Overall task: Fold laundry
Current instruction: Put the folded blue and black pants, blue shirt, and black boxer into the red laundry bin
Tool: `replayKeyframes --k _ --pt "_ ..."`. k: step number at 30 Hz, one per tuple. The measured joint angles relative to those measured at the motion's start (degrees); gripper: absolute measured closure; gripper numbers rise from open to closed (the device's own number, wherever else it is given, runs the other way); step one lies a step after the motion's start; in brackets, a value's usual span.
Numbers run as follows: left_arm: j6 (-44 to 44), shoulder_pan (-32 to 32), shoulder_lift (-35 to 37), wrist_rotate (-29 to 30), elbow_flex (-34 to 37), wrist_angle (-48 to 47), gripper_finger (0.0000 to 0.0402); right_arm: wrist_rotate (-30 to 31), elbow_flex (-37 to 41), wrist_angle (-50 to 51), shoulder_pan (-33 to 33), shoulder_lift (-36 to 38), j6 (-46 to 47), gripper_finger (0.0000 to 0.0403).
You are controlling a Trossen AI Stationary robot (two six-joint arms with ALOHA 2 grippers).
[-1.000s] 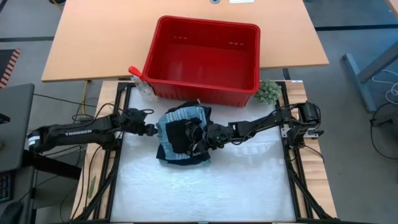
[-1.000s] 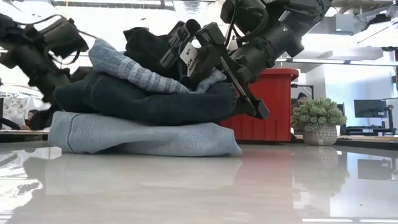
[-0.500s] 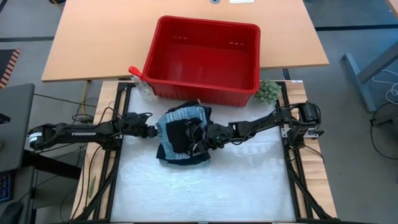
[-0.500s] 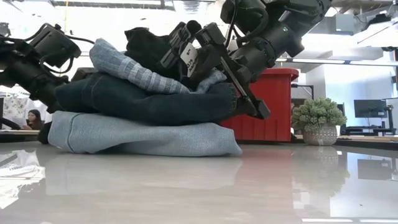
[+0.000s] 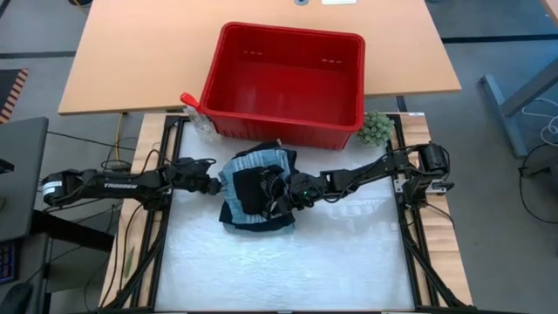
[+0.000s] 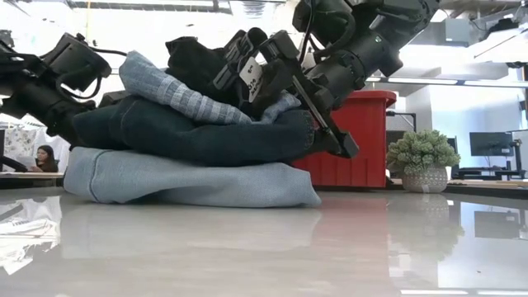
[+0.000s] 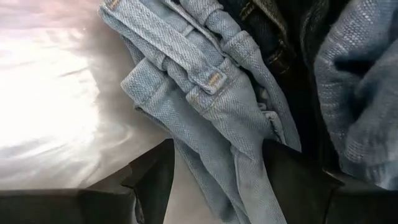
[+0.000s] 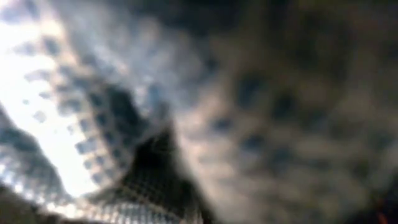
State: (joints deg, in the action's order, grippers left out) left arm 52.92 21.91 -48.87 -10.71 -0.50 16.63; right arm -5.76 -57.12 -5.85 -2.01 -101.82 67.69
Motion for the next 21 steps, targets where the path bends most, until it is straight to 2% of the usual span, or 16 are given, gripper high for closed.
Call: replayKeyframes --k 8,12,15,21 --pt "1.16 -0.02 -11.78 2.81 -0.10 11.60 0.0170 0.37 -0.02 1.68 -0.97 -0.02 1.83 0.0045" --pt "0.44 -0.04 -13.84 3.74 -0.16 13.18 0.0177 3.55 -0.02 6.25 -4.38 -0.02 5.80 0.0050" --pt "-0.08 -0.04 -13.85 3.99 -0.08 11.84 0.0206 6.02 -0.02 9.70 -7.02 -0.02 8.79 0.0056" --pt "-1.26 -0.07 -13.85 3.97 -0.08 11.51 0.0304 14.98 -0.02 12.34 -9.83 -0.63 11.63 0.0060"
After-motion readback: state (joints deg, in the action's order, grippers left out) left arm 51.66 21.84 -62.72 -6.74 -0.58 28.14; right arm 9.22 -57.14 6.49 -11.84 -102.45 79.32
